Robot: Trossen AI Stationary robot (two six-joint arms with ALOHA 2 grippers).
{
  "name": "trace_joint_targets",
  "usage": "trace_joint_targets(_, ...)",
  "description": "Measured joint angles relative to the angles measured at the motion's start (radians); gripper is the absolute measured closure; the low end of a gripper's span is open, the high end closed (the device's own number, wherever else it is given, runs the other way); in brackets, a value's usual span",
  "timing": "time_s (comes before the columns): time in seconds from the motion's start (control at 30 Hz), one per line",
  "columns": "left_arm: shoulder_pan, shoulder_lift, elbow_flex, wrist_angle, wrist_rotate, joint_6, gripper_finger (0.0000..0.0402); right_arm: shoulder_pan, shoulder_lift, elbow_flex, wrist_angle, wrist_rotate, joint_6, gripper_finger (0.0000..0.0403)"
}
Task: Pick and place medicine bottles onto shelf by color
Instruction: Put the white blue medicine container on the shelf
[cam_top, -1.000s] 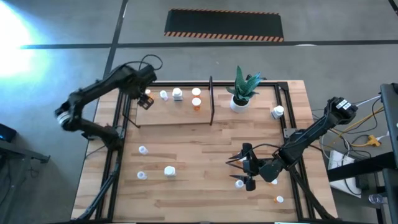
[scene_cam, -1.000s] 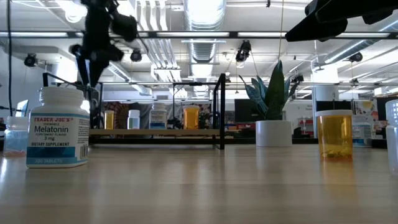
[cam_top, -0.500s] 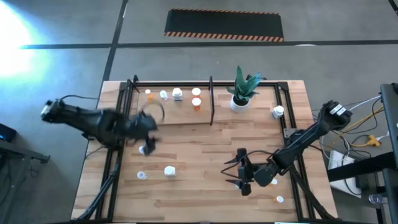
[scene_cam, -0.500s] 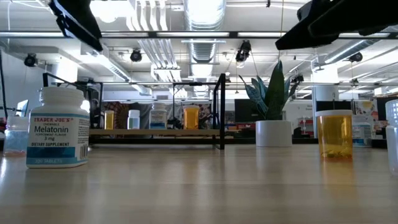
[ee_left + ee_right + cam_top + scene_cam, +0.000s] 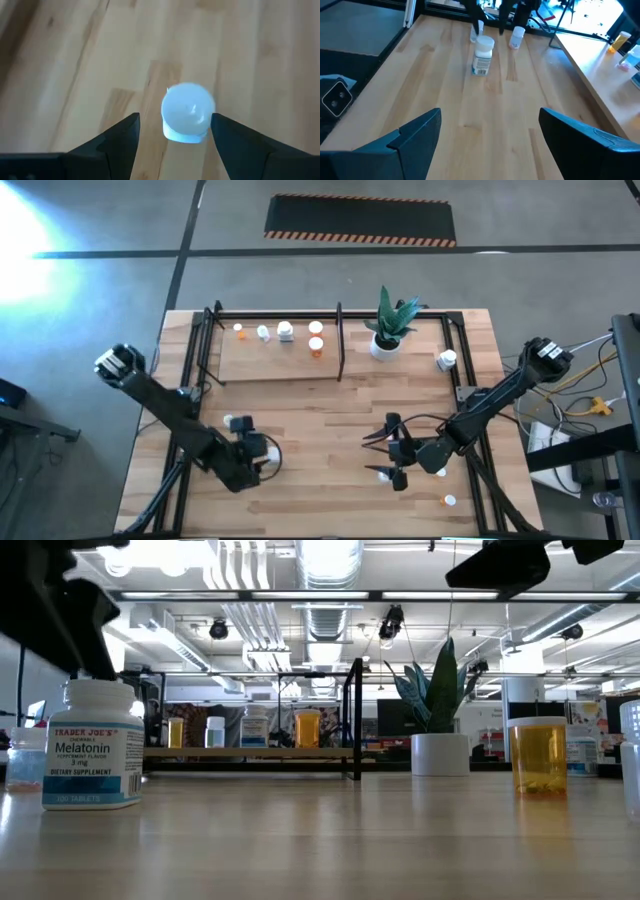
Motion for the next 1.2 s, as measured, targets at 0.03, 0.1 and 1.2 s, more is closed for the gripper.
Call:
trace_joint_targets(0.03,0.0,0.028,0.003,0.003,-0.01,-0.011,0.0173,0.0,0.0,0.0,0.0,0.0,-0.002,0.0077)
trace_joint_targets(0.1,0.0,0.069,0.002,0.003,-0.023,-0.035,0.0173,0.0,0.0,0.0,0.001,0.0,-0.004,0.0077)
trace_joint_targets(1.2,0.356,-0.138,-0.004,0.175,-0.076,0.361,0.0248,0.0,0.001,0.0,-0.007,0.0,0.001,0.0077)
